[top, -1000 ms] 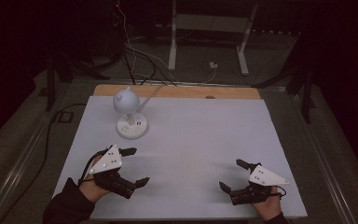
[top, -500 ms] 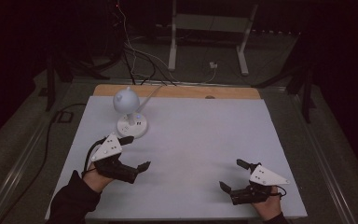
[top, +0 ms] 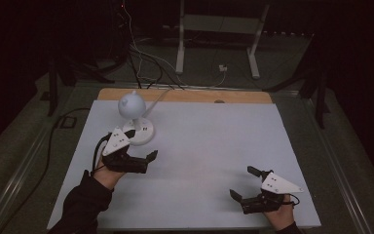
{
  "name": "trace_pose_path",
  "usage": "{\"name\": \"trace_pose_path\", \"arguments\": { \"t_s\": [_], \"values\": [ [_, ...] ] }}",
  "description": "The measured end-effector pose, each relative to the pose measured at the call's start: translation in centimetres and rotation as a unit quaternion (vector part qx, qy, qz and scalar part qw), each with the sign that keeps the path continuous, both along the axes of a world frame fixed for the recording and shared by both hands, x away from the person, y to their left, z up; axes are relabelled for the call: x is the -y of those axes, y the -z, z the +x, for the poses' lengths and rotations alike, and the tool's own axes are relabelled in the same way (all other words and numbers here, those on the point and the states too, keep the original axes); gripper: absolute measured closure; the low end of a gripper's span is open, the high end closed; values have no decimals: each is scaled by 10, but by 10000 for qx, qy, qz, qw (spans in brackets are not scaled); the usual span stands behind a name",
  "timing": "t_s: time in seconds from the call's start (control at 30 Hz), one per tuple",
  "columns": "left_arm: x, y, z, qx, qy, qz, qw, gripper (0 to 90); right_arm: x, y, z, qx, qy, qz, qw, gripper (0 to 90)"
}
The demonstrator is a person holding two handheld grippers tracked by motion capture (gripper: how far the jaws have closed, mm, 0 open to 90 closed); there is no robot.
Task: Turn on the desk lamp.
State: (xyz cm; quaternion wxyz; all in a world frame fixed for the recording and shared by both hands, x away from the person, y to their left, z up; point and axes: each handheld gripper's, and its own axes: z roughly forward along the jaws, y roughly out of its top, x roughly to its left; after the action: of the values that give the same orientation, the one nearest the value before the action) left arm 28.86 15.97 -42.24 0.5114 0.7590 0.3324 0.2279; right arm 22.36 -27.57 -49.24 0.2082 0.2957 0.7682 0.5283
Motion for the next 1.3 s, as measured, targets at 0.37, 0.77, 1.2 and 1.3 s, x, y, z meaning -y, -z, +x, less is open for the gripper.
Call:
{"name": "trace_pose_path", "arguments": {
  "t_s": [0.37,0.77,1.2,1.3],
  "values": [
    [7,11,19,-383,-798,-29,9961,4,1,0,0,-17,13,-3,10000,0],
    [19,23,34,-621,-1640,418,9836,5,1,0,1,-31,22,-9,10000,0],
    [31,34,50,-801,-2175,407,9719,44,2,0,0,-15,36,8,10000,0],
    [31,38,53,-778,-2394,390,9670,69,3,0,0,1,31,12,10000,0]
  ]
}}
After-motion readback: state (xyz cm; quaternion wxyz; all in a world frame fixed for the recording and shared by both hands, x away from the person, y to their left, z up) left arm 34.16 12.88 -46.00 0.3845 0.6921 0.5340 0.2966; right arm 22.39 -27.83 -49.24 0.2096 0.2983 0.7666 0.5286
